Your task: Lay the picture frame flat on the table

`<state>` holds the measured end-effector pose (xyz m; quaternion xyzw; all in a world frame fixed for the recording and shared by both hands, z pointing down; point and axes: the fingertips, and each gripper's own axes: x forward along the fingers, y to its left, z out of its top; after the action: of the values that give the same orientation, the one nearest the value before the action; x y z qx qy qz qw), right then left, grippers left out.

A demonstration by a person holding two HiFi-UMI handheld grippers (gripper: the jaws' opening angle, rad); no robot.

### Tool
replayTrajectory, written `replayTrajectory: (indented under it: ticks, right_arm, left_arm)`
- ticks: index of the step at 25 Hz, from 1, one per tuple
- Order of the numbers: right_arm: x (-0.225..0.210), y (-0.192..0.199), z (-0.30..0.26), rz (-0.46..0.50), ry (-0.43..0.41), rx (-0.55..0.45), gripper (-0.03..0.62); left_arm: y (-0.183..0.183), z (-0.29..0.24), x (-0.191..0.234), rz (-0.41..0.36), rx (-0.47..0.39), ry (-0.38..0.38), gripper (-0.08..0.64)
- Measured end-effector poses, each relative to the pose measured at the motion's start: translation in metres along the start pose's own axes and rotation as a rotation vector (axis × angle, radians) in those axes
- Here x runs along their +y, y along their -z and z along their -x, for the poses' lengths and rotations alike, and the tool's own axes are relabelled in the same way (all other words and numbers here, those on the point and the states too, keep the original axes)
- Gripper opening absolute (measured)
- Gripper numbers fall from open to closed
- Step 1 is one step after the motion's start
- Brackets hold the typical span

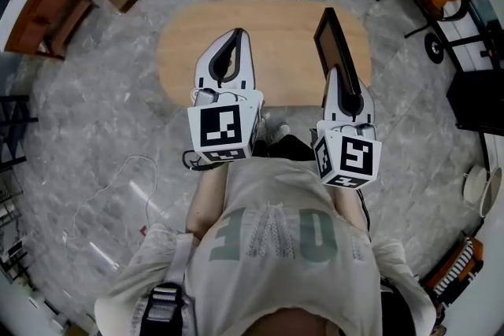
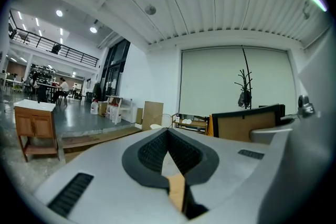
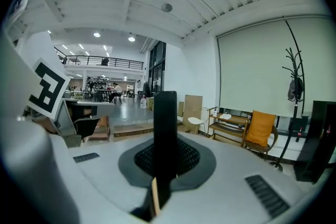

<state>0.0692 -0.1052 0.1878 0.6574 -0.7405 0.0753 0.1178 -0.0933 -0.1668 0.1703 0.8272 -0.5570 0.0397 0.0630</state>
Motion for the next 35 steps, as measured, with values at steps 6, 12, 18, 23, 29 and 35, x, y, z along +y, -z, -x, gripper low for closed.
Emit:
replayTrajectory:
  ticks: [6, 12, 18, 23, 29, 35]
  right_arm:
    - [0.000, -0.007, -0.013, -0.001, -0.036, -0.025, 0.017]
    - [0.000, -0.014, -0.024, 0.005, -0.062, -0.058, 0.017]
    - [-0.007, -0.014, -0.029, -0.010, -0.071, -0.067, 0.017]
    - [-0.015, -0.017, -0.030, -0.020, -0.068, -0.078, 0.017]
    - [-0.022, -0.018, -0.035, -0.022, -0.062, -0.079, 0.017]
    - [-0.024, -0.016, -0.051, 0.083, -0.029, -0.058, 0.017]
  left_arm:
    - [-0.005, -0.005, -0.009, -0.019, 0.003, -0.009, 0.009]
    - [-0.016, -0.011, -0.014, -0.061, -0.005, -0.040, 0.009]
    - [-0.023, -0.014, -0.020, -0.089, -0.017, -0.053, 0.009]
    - [-0.028, -0.019, -0.025, -0.103, -0.025, -0.052, 0.009]
    - [-0.030, -0.024, -0.031, -0.117, -0.023, -0.053, 0.009]
    - [-0.014, -0.030, -0.024, -0.091, 0.016, -0.057, 0.009]
